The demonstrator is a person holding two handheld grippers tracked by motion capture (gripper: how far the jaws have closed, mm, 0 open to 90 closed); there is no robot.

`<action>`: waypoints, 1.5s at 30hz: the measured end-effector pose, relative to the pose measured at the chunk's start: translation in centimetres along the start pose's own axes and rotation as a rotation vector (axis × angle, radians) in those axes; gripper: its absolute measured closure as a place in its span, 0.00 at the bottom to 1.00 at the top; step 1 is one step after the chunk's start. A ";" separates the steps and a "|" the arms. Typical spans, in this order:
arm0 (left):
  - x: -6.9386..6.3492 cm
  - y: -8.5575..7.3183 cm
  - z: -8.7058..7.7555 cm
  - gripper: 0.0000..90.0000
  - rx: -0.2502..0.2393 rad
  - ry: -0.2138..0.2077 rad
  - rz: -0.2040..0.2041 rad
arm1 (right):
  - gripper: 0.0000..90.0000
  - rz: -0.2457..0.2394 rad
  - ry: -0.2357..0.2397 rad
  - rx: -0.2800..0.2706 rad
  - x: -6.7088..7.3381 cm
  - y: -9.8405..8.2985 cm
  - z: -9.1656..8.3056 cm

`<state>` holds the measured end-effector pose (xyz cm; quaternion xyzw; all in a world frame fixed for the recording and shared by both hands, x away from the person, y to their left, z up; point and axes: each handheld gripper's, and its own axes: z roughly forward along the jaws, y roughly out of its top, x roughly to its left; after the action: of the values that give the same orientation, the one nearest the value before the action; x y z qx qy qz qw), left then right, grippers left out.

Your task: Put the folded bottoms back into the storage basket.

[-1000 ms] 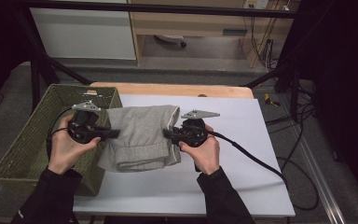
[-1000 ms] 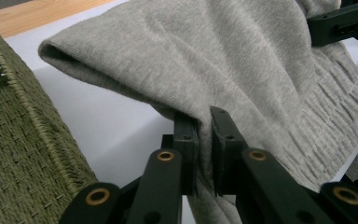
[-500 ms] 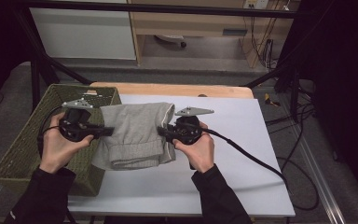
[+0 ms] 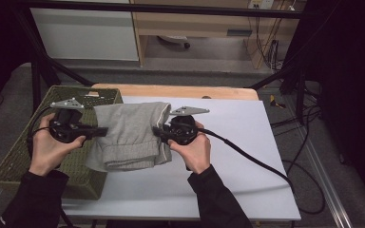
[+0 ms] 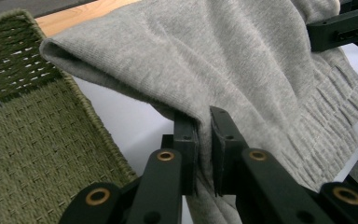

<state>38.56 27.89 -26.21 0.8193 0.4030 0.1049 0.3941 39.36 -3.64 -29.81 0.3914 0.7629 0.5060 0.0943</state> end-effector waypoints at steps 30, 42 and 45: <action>2.0 -0.9 -3.3 0.92 -0.023 0.062 0.009 | 0.82 -0.031 0.025 -0.020 3.0 1.6 2.2; 3.2 -1.5 -4.6 0.92 -0.030 0.080 -0.010 | 0.82 -0.031 0.040 -0.025 4.3 2.2 3.6; 3.4 -1.6 -4.9 0.92 -0.031 0.088 -0.009 | 0.82 -0.033 0.043 -0.027 4.5 2.3 3.9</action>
<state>37.52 33.72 -24.60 0.8059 0.4218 0.1454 0.3893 39.58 2.64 -28.51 0.3664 0.7641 0.5230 0.0917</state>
